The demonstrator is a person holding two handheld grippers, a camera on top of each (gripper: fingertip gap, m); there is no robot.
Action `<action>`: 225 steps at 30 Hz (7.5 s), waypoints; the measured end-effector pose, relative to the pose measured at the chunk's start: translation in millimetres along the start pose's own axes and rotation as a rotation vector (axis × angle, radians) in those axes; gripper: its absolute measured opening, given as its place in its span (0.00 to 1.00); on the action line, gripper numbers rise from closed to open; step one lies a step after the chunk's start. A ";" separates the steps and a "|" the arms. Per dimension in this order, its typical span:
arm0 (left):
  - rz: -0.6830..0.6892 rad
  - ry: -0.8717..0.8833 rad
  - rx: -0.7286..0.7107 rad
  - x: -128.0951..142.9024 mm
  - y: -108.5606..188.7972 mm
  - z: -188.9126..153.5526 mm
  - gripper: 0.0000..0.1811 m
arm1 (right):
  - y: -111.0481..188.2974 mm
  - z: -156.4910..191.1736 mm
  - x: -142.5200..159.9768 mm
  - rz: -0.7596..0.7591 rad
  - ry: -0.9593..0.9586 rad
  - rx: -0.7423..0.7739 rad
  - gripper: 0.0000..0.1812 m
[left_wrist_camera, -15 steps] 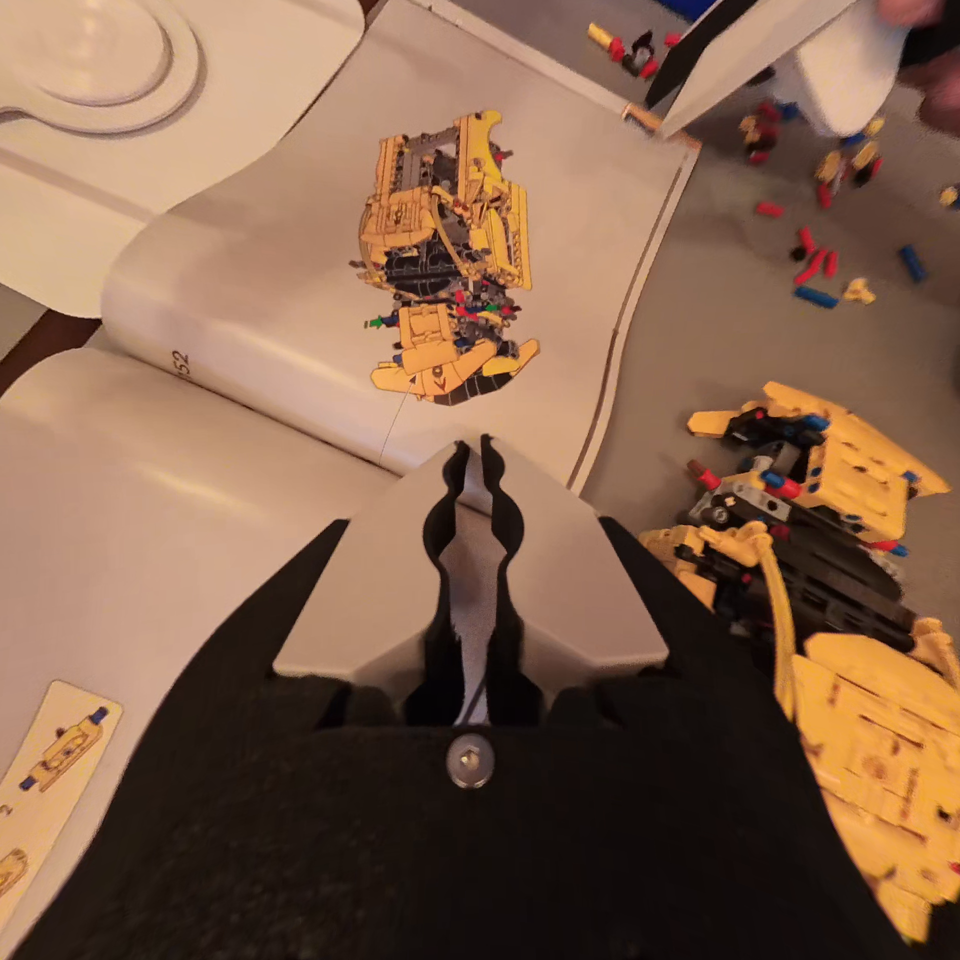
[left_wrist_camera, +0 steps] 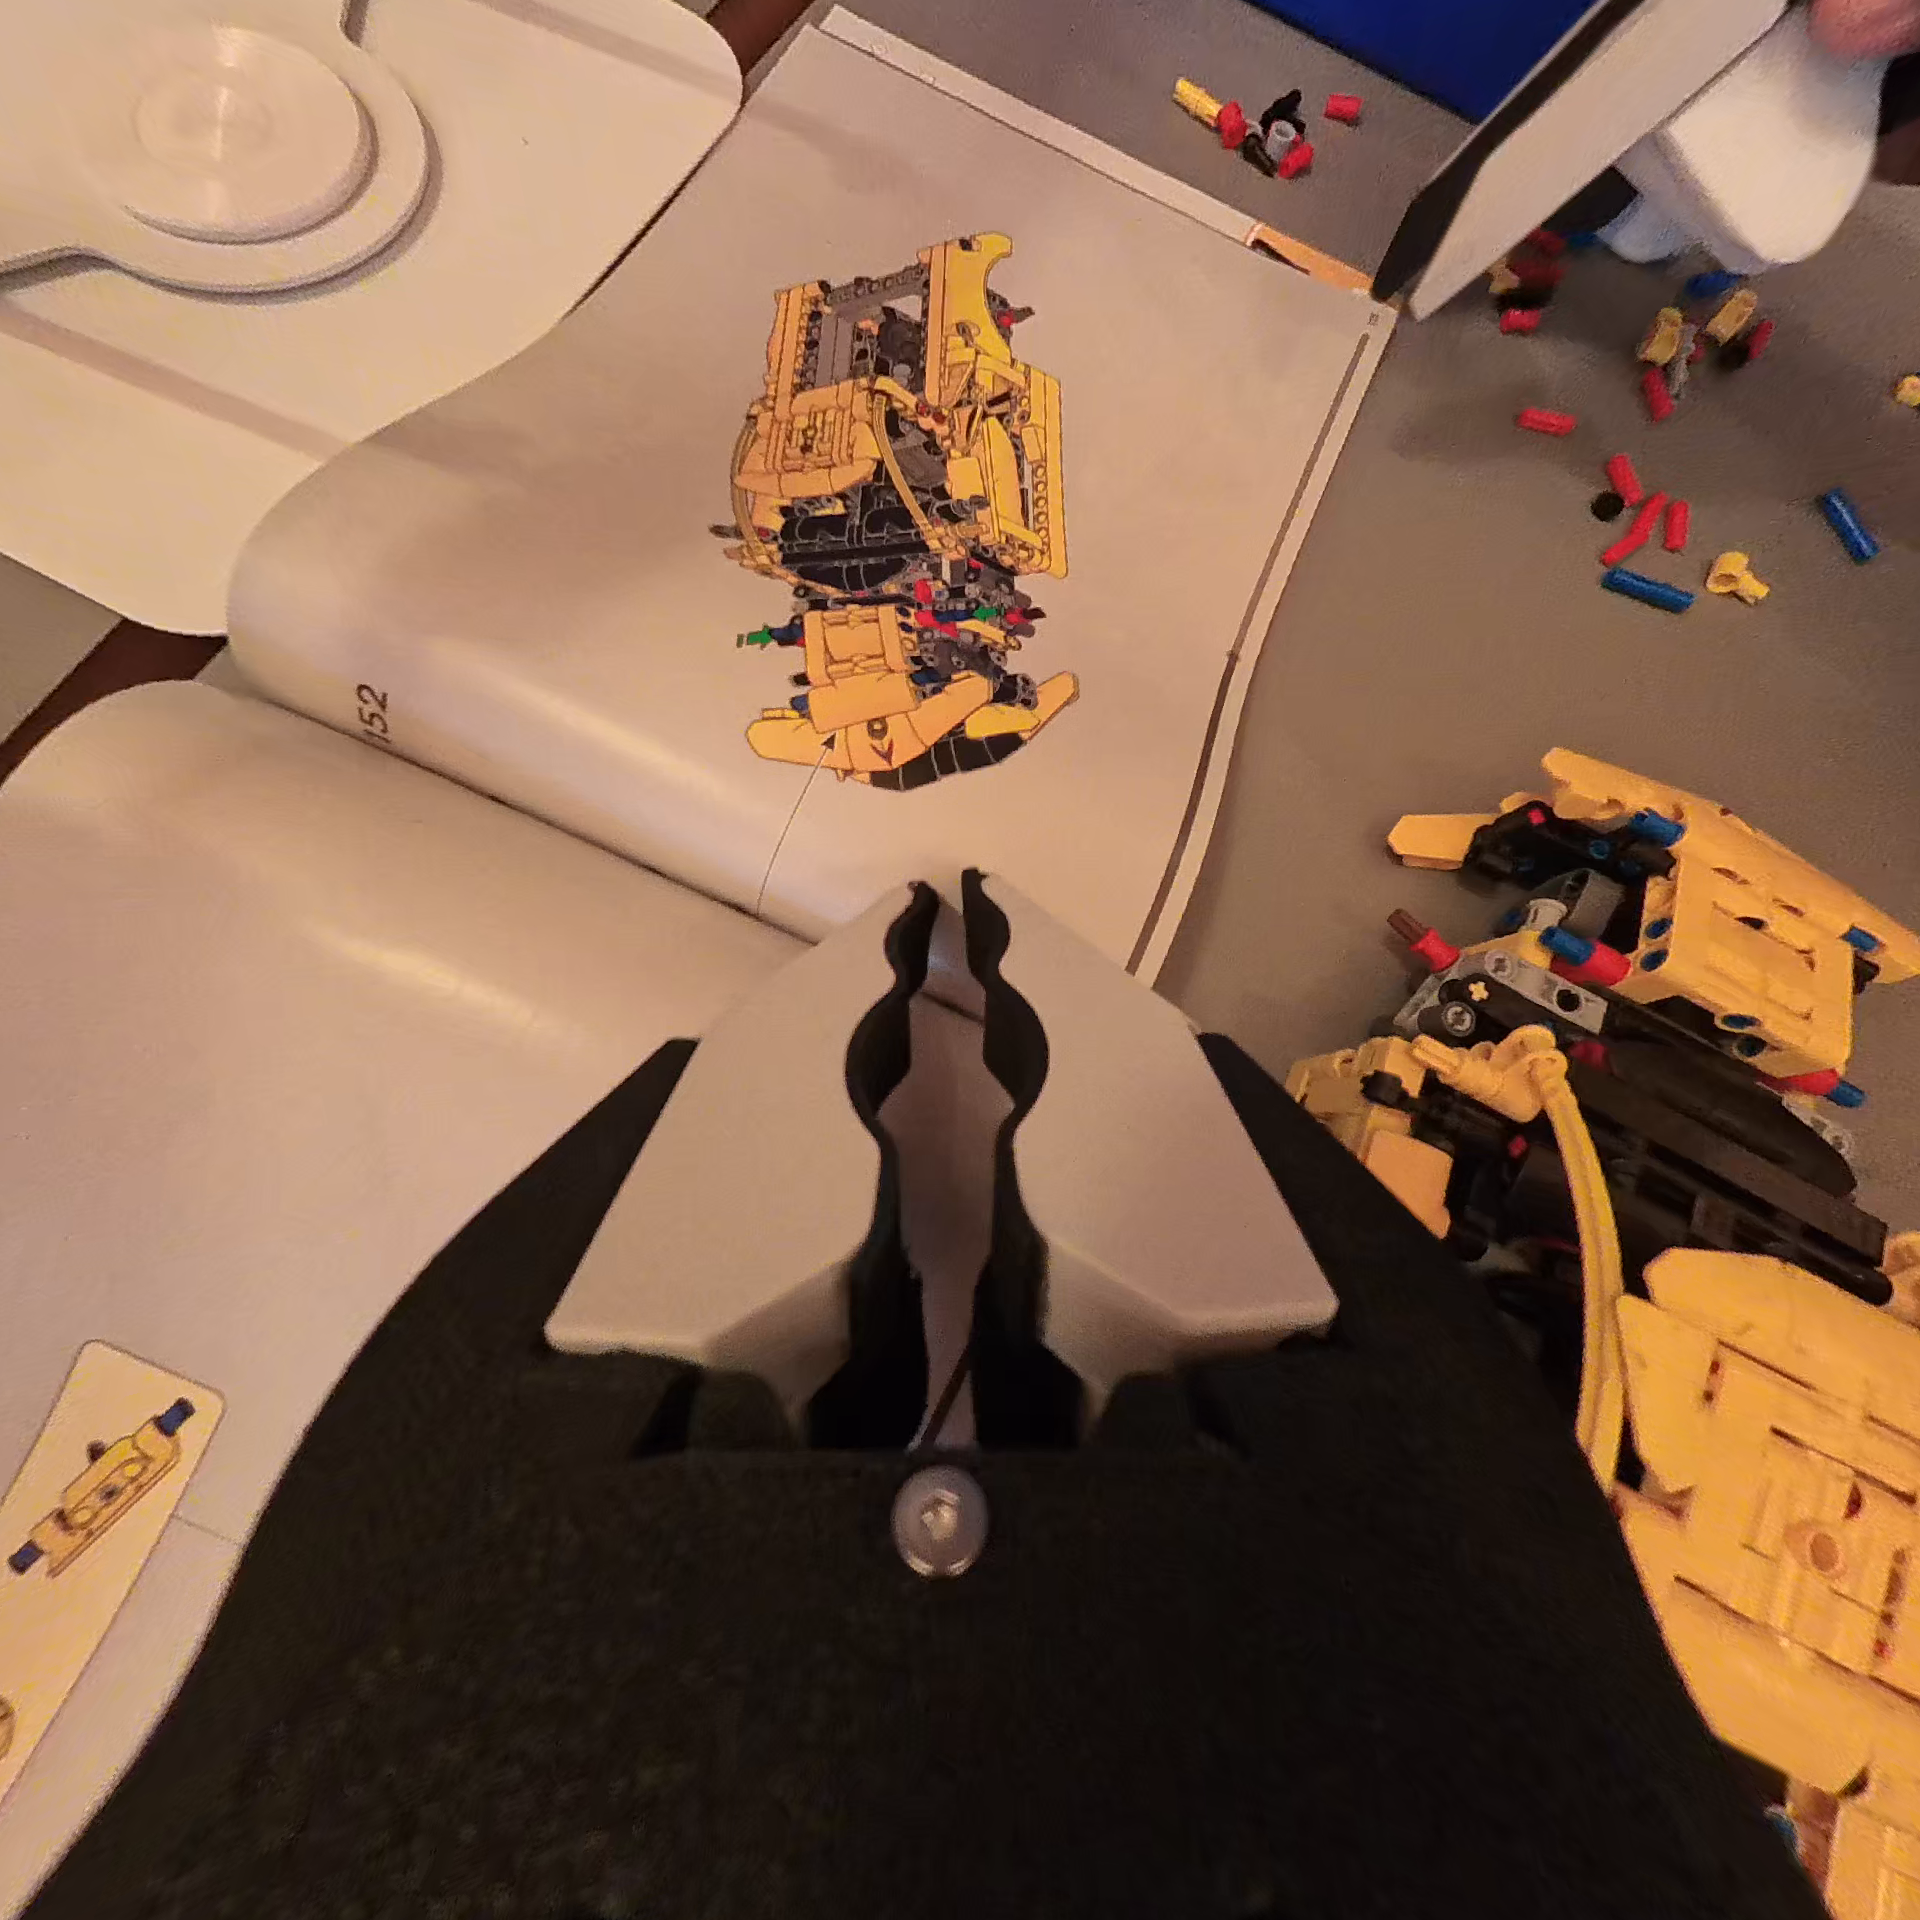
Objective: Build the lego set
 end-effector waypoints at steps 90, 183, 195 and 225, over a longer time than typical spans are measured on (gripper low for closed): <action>-0.015 0.037 0.019 3.5 0.0 3.0 0.03 | 6.0 2.4 -2.2 0.036 0.124 0.276 0.04; -0.251 0.465 -0.230 42.7 175.2 125.7 0.00 | -187.3 229.1 -2.0 0.595 1.487 -0.306 0.64; 0.094 0.538 -0.355 104.0 170.5 145.2 0.00 | -186.3 222.5 -2.6 0.518 1.447 -0.382 0.64; 0.031 0.454 -0.631 96.8 205.5 162.1 0.04 | -5.8 177.8 9.3 -0.407 0.579 -0.693 0.50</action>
Point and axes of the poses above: each gripper's, where its closed fingertips meet, y back along the fingers, x out of its underside, z = x × y across the jaws, the point moved 8 cm from there along y, back along the fingers, and after that the axes turned 12 degrees about -z, right-handed, at the moved point
